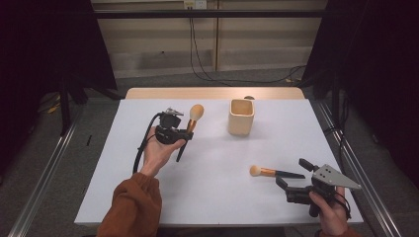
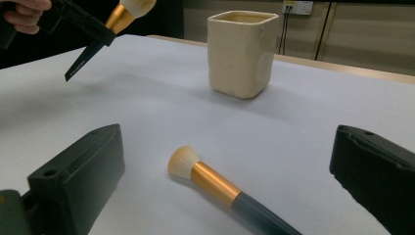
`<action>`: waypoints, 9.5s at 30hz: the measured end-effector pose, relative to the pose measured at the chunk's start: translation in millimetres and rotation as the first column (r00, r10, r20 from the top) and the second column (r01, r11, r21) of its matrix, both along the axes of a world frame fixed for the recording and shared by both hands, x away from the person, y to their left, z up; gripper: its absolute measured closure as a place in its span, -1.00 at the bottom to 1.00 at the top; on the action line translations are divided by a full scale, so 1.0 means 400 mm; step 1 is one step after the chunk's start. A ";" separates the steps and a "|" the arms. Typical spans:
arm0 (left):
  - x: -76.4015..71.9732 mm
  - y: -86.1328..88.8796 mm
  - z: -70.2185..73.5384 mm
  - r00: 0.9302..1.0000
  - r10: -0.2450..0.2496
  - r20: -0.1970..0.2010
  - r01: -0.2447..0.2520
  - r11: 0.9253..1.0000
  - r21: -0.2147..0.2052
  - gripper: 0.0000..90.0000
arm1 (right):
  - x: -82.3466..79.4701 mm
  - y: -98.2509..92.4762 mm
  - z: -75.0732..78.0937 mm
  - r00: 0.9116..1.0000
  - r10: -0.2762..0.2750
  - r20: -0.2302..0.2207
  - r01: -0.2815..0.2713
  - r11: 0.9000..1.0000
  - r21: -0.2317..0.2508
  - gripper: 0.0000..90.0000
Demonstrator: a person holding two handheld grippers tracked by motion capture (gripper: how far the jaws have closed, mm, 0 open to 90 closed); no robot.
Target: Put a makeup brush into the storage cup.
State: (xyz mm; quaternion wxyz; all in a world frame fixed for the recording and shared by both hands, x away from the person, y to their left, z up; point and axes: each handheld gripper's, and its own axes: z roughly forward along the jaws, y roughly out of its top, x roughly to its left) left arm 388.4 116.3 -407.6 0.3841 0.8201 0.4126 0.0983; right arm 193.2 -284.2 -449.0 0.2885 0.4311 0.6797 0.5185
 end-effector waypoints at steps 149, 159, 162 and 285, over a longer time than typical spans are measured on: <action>-0.243 -0.068 -0.026 0.912 -0.211 0.353 0.338 0.873 -0.351 0.63 | 0.238 0.368 0.125 0.911 0.412 -0.004 -0.395 0.877 0.272 0.39; -0.238 -0.068 -0.035 0.923 -0.202 0.328 0.320 0.875 -0.363 0.48 | 0.237 0.370 0.123 0.903 0.430 0.009 -0.418 0.874 0.247 0.39; -0.238 -0.071 -0.038 0.923 -0.204 0.327 0.319 0.881 -0.351 0.40 | 0.235 0.373 0.125 0.897 0.441 0.012 -0.431 0.871 0.237 0.39; -0.297 0.277 -0.067 0.930 0.116 0.350 -0.007 0.954 -0.298 -0.95 | 0.553 0.142 0.362 0.990 0.060 0.131 -0.075 0.990 0.117 0.40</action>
